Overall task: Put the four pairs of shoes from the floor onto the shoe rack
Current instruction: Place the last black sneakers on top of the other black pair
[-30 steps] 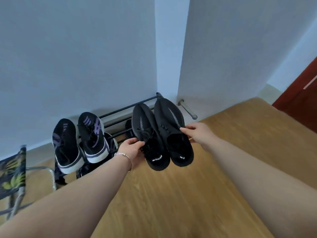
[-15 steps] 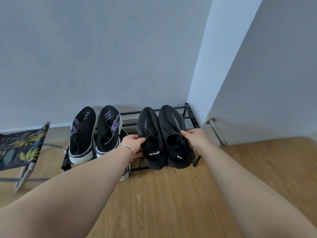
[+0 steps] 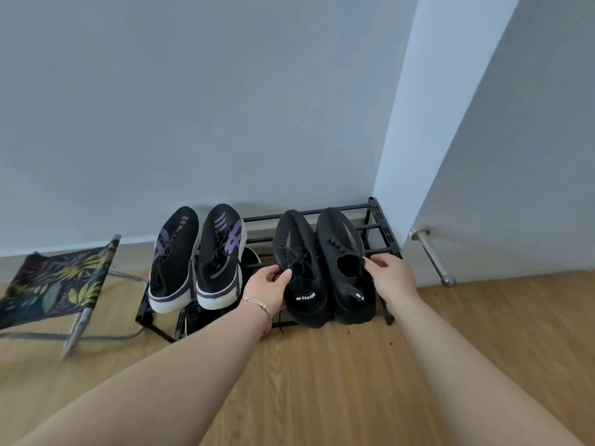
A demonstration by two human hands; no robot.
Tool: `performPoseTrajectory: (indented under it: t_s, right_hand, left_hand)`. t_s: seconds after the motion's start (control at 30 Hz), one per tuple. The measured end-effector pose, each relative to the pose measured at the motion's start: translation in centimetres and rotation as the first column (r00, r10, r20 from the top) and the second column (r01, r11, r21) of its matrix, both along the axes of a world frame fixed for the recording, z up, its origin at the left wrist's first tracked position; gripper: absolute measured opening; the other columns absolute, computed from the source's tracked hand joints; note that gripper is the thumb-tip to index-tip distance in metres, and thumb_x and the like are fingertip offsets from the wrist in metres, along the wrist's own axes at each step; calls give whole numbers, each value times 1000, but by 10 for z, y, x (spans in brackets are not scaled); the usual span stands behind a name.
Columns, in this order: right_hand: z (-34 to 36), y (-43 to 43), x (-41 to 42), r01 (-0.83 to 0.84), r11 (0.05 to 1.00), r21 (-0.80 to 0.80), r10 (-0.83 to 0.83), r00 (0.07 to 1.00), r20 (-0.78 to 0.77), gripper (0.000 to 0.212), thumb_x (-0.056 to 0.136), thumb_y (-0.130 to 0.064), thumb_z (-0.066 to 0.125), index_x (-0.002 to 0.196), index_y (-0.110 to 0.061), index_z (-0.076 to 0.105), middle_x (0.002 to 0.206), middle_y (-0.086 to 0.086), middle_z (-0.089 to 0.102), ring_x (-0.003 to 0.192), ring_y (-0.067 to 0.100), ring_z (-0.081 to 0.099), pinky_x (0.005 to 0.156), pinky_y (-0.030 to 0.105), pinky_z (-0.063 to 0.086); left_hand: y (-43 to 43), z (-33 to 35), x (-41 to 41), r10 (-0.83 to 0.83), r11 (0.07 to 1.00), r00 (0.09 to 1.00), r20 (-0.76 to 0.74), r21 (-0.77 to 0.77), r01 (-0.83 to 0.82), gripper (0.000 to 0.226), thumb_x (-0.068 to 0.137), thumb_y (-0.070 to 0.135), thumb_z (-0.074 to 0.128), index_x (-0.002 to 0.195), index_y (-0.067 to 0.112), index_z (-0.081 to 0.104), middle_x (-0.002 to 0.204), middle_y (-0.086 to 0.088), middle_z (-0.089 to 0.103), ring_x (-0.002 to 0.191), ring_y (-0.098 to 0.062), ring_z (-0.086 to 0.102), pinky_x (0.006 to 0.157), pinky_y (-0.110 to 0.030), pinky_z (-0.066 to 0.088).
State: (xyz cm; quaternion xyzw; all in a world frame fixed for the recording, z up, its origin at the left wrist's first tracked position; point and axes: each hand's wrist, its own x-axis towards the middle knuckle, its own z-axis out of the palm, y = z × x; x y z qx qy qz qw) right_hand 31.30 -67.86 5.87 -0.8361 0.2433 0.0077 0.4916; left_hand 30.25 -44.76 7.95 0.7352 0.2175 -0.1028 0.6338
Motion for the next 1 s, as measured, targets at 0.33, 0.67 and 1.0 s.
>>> performPoseTrajectory:
  t_s: [0.33, 0.67, 1.0]
  right_hand:
    - [-12, 11, -88, 79, 900, 429, -87, 996, 0, 49, 92, -35, 70, 136, -21, 54, 114, 0, 70, 97, 15, 72, 96, 43, 58]
    - [-22, 29, -97, 228, 779, 584, -274, 962, -10, 53, 88, -15, 77, 137, -18, 57, 118, 7, 67, 88, 19, 78, 92, 38, 58]
    - [-23, 45, -64, 256, 677, 690, -364, 931, 11, 46, 89, -9, 76, 132, -17, 61, 111, 5, 66, 92, 20, 75, 83, 28, 59]
  left_hand:
    - [5, -41, -69, -19, 982, 997, -80, -187, 4, 66, 90, 25, 73, 148, 18, 42, 115, -4, 65, 99, -19, 72, 83, -37, 63]
    - [-13, -43, -67, 110, 969, 992, -63, -217, -121, 60, 88, 19, 75, 142, 16, 49, 104, -10, 73, 83, -17, 77, 79, -27, 59]
    - [-9, -47, -30, 154, 949, 986, -59, -268, -164, 63, 88, 19, 75, 145, 16, 50, 106, -10, 74, 91, -17, 76, 91, -32, 59]
